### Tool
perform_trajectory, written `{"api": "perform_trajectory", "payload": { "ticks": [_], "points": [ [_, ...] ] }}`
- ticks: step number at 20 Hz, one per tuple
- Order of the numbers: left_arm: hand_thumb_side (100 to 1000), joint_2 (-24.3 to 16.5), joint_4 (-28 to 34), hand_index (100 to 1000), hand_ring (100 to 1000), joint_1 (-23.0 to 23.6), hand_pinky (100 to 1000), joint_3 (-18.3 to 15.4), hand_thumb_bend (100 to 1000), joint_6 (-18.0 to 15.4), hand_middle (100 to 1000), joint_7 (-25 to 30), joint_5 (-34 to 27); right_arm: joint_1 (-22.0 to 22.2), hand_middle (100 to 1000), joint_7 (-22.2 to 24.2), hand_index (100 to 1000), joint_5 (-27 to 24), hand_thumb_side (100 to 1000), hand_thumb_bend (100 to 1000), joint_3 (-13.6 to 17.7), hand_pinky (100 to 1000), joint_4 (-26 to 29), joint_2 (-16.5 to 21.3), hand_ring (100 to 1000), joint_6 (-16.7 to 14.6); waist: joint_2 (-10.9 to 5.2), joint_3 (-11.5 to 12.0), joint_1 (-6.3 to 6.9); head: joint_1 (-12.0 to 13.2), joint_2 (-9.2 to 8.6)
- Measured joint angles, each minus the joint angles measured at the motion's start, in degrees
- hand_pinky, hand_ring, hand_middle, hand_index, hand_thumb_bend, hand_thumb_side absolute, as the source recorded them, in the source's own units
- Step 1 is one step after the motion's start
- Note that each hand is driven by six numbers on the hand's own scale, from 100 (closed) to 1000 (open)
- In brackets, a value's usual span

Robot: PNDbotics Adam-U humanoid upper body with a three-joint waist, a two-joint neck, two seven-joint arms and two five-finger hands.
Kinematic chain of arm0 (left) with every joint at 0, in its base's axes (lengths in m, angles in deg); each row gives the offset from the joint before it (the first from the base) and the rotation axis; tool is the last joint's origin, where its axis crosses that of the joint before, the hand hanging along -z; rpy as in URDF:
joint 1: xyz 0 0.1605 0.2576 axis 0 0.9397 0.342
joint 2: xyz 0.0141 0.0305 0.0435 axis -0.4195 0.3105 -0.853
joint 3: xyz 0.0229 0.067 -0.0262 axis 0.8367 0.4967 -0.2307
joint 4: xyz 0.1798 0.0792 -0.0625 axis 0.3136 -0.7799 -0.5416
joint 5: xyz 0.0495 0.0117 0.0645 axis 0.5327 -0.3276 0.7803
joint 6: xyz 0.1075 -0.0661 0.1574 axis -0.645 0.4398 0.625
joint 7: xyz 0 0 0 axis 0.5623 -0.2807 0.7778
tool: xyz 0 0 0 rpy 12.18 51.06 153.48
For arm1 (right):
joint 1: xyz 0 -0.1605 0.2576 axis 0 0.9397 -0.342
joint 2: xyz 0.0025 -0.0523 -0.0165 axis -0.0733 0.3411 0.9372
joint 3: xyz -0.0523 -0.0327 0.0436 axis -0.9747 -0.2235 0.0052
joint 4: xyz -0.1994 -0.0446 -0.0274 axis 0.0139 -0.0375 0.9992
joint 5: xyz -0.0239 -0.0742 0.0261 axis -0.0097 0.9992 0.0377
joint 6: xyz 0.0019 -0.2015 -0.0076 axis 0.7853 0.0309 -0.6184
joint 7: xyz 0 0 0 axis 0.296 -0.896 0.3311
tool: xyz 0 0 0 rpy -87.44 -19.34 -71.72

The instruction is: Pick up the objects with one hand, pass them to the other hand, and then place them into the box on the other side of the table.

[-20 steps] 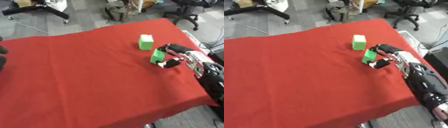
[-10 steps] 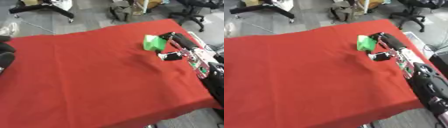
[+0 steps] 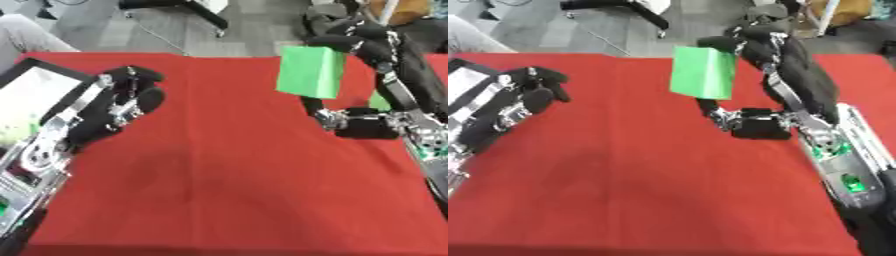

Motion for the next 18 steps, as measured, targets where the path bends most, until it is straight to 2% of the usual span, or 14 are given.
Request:
{"api": "perform_trajectory", "payload": {
  "ticks": [3,6,13,18],
  "points": [
    [697,-0.01,0.00,753,681,-1.41,844,2.36,689,0.68,568,1.37,-2.40,-1.01,461,2.20,577,-1.87,173,113,-2.81,719,0.66,-1.26,599,-2.33,0.09,0.14,0.07,0.07,0.00],
    [705,-0.05,0.00,755,685,-2.95,846,4.34,705,0.98,573,2.88,-4.20,-1.30,460,3.96,577,-3.13,175,109,-4.18,720,0.66,-2.04,598,-3.65,0.23,0.14,0.09,-0.27,0.00],
    [709,-0.58,0.00,759,689,-4.65,848,7.57,724,0.62,577,7.28,-7.26,-1.50,458,5.83,577,-4.15,177,101,-5.15,720,0.48,-2.40,595,-5.05,0.35,0.14,0.18,-2.09,0.00],
    [709,-1.06,0.00,758,685,-4.52,847,8.25,723,0.31,572,9.61,-7.49,-1.41,457,6.26,576,-4.14,179,100,-5.34,721,-0.38,-2.38,593,-5.54,0.36,0.14,0.31,-3.48,0.00]
  ]
}}
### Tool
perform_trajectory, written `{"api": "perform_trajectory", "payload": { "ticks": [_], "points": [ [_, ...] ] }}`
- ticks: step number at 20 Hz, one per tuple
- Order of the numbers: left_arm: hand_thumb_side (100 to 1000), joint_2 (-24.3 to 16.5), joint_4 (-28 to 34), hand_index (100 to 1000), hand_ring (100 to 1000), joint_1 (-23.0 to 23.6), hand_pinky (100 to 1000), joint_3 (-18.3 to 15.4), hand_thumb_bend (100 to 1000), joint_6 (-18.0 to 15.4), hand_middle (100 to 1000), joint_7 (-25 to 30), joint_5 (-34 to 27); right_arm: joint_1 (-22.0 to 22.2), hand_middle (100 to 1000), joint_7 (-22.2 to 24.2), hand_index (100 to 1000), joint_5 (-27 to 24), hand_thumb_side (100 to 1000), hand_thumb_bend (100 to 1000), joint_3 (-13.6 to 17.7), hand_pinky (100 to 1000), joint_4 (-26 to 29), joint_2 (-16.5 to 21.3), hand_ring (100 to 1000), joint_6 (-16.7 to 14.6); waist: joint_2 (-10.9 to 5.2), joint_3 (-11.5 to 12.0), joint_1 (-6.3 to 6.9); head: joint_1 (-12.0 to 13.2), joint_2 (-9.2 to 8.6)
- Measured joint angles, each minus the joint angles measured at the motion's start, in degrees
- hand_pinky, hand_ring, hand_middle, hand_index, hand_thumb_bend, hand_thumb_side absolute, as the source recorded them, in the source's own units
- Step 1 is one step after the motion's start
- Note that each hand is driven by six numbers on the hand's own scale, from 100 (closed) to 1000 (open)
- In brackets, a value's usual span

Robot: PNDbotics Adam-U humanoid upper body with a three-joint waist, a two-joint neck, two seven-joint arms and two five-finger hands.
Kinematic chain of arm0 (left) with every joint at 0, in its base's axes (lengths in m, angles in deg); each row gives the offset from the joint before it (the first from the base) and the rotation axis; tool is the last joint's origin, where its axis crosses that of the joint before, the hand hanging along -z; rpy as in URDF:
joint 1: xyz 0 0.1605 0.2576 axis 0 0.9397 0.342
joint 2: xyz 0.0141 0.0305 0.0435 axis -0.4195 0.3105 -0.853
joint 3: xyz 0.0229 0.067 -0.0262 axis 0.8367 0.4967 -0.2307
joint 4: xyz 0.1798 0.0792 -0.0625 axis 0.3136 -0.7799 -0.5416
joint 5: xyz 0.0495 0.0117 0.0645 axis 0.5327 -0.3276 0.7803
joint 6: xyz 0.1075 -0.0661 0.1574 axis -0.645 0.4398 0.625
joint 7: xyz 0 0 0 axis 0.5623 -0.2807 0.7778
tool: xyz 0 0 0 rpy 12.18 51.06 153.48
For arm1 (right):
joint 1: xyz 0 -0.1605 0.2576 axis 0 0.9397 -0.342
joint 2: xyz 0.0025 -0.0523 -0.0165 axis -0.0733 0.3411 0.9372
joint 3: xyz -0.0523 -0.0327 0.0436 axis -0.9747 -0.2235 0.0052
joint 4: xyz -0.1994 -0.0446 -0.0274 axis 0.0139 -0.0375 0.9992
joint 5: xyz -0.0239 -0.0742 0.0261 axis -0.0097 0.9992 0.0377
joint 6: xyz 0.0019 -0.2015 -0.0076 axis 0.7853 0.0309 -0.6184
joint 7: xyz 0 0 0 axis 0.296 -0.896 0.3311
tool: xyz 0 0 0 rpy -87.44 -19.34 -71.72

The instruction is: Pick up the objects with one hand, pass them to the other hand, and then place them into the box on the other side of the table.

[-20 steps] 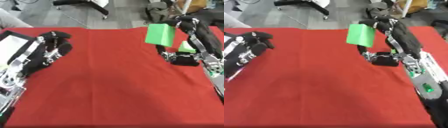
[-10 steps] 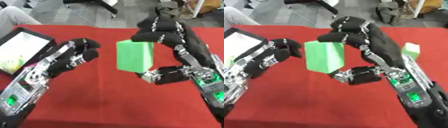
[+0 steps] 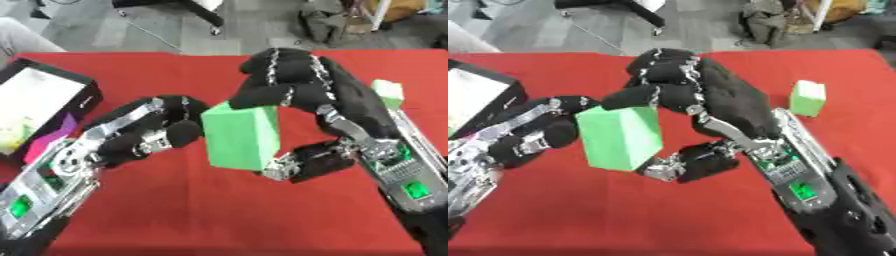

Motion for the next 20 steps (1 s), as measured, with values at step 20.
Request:
{"api": "perform_trajectory", "payload": {
  "ticks": [20],
  "points": [
    [650,-0.41,-0.34,771,725,-0.98,864,2.14,751,-0.15,632,3.46,-2.10,-1.40,458,-1.02,578,7.46,190,100,-1.53,721,-10.10,-1.89,596,-4.25,0.15,0.33,0.36,-1.87,0.00]
  ]
}}
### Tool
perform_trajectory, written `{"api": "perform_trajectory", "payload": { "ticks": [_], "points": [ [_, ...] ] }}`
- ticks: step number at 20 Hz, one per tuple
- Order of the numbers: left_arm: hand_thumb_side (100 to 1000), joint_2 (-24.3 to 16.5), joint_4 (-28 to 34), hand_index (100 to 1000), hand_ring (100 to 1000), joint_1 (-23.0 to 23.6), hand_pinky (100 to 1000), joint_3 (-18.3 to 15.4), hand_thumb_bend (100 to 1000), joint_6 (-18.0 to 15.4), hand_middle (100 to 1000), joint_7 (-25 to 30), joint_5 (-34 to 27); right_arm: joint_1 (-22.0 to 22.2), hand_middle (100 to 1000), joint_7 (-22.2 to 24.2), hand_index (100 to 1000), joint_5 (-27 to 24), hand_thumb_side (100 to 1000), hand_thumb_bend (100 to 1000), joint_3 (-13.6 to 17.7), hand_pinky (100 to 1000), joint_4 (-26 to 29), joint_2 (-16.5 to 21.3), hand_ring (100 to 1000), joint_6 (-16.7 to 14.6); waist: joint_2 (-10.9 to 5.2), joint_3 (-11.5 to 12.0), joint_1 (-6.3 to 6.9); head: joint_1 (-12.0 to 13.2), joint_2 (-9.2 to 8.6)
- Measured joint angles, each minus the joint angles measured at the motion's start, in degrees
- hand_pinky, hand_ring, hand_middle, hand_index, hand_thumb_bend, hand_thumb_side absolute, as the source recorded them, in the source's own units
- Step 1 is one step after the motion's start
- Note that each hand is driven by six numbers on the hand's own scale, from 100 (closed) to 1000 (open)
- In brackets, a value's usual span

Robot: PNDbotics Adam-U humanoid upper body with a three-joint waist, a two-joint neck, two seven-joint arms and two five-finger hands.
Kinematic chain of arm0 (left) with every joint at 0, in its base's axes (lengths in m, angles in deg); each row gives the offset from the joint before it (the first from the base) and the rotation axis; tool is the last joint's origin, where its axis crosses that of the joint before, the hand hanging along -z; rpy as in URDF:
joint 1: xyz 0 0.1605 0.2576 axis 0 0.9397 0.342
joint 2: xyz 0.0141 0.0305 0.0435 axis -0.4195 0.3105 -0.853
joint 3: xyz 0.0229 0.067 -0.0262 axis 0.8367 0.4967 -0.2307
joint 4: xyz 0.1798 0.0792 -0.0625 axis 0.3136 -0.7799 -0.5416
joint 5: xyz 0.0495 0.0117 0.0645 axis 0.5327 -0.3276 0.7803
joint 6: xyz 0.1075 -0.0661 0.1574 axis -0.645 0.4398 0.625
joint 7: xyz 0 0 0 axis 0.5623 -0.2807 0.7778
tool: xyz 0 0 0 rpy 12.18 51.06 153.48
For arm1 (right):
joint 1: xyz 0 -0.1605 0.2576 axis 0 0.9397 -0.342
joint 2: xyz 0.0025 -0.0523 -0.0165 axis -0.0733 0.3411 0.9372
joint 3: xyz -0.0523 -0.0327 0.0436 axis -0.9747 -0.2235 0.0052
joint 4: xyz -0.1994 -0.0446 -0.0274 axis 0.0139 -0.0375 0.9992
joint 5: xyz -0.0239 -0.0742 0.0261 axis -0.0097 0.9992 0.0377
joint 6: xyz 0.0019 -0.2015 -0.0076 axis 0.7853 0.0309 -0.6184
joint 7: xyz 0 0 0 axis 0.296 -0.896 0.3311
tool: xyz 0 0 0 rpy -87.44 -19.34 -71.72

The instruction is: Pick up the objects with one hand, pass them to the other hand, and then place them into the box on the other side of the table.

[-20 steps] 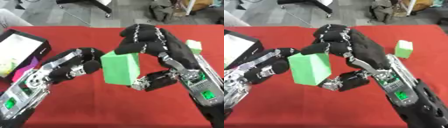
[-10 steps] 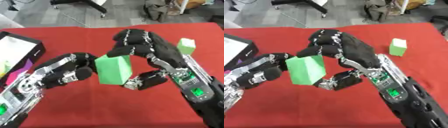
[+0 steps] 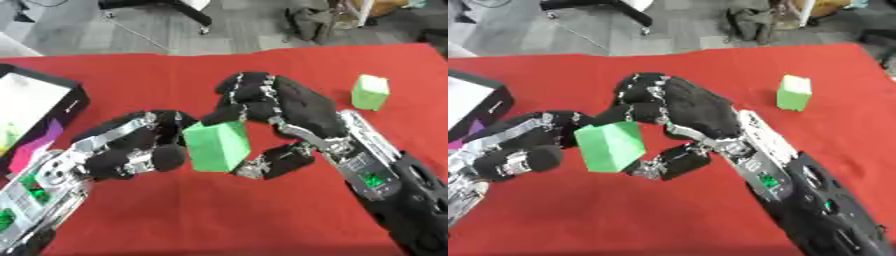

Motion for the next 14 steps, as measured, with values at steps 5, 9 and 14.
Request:
{"api": "perform_trajectory", "payload": {
  "ticks": [5,9,14],
  "points": [
    [630,-0.26,-0.43,777,736,-1.28,869,1.11,754,1.27,653,1.07,0.36,-0.18,456,-0.37,576,1.08,192,100,-0.09,722,-0.87,-0.27,597,-0.78,0.00,-0.09,0.02,0.00,0.00],
    [617,-0.56,-0.46,777,738,-1.91,870,1.70,753,2.31,658,1.16,0.74,-0.23,455,-0.51,576,1.66,192,100,-0.35,722,-1.33,-0.65,596,-0.94,0.00,-0.10,0.02,0.02,0.00],
    [608,-0.56,-0.64,777,743,-2.56,871,2.47,754,3.19,666,0.29,0.63,-0.26,456,-0.65,576,2.25,192,100,-0.39,721,-1.94,-0.94,597,-1.10,0.00,-0.10,0.03,0.06,0.00]
  ]
}}
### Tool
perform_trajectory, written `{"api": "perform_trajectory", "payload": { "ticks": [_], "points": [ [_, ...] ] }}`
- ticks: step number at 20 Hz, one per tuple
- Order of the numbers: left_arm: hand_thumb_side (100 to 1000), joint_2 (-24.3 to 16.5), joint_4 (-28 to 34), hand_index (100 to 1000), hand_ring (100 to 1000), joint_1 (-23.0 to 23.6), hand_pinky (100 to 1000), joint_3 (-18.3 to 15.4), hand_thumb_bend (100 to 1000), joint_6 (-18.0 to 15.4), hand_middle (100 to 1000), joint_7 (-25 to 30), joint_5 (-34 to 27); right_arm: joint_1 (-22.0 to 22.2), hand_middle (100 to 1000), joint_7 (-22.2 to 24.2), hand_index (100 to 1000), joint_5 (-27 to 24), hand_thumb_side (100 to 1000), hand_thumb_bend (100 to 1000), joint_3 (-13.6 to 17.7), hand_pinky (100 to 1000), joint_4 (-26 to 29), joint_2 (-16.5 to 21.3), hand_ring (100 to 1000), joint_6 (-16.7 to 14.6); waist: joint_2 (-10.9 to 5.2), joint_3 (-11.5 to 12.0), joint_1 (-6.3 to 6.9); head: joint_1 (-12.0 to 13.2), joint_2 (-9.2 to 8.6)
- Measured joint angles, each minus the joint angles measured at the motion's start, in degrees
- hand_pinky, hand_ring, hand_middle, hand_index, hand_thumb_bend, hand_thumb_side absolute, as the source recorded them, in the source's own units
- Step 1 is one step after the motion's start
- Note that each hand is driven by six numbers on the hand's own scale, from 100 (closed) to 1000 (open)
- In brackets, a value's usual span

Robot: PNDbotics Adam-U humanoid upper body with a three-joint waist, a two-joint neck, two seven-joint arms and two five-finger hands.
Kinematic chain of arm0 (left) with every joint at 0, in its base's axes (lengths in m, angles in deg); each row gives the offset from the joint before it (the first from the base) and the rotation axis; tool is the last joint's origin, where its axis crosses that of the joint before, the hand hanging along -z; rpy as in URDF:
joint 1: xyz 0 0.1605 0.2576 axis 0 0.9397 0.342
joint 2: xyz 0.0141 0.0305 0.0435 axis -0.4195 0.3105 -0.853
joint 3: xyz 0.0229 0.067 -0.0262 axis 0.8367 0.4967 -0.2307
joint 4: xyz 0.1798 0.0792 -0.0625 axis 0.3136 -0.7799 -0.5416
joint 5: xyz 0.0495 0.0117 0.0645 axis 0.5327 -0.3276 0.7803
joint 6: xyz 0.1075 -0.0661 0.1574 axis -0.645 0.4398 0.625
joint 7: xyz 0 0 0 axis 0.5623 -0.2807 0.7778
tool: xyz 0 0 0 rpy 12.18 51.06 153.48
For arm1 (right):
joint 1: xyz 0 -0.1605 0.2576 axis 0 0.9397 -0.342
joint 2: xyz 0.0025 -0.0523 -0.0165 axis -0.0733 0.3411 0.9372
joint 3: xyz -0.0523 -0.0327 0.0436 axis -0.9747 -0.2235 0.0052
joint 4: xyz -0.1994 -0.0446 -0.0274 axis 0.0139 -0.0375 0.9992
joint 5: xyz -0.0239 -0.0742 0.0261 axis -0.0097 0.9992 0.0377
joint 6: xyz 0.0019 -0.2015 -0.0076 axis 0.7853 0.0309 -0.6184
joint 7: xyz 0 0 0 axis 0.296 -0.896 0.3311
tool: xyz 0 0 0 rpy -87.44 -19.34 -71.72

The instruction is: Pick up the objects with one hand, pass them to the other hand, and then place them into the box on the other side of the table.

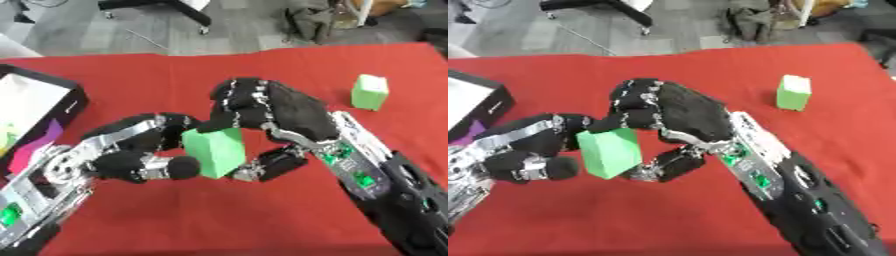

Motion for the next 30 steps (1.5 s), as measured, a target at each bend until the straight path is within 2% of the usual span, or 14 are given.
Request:
{"api": "perform_trajectory", "payload": {
  "ticks": [11,22,24,26,30],
  "points": [
    [604,0.00,-0.81,768,727,-0.78,865,0.98,751,0.02,640,-0.48,-1.59,-0.26,463,-0.82,581,3.70,194,121,0.01,713,-1.24,-1.12,606,-0.88,0.00,0.01,0.01,-0.28,0.00],
    [531,0.00,-1.95,720,619,-1.56,811,2.08,696,1.12,536,0.04,-1.91,-0.79,453,-1.64,587,11.18,206,145,0.00,707,-2.62,-2.76,620,-1.35,-0.01,0.05,0.08,-0.35,0.00],
    [496,0.00,-2.03,668,553,-1.82,770,2.11,640,1.57,469,0.15,-1.61,-0.96,449,-1.70,588,12.18,207,149,-0.01,706,-2.64,-2.85,622,-1.29,-0.01,0.05,0.12,-0.35,0.00],
    [462,0.01,-2.09,609,498,-1.90,731,2.22,527,2.20,404,-0.23,-1.17,-1.02,451,-1.78,589,13.21,208,149,-0.01,704,-2.83,-3.02,622,-1.21,-0.01,0.05,0.15,-0.35,0.00],
    [229,0.09,-2.09,455,362,-2.17,623,2.75,239,4.69,243,-2.96,-0.41,-1.05,462,-1.99,599,14.68,221,155,-0.01,704,-3.53,-3.24,627,-1.09,-0.01,0.05,0.15,-0.34,0.00]
  ]
}}
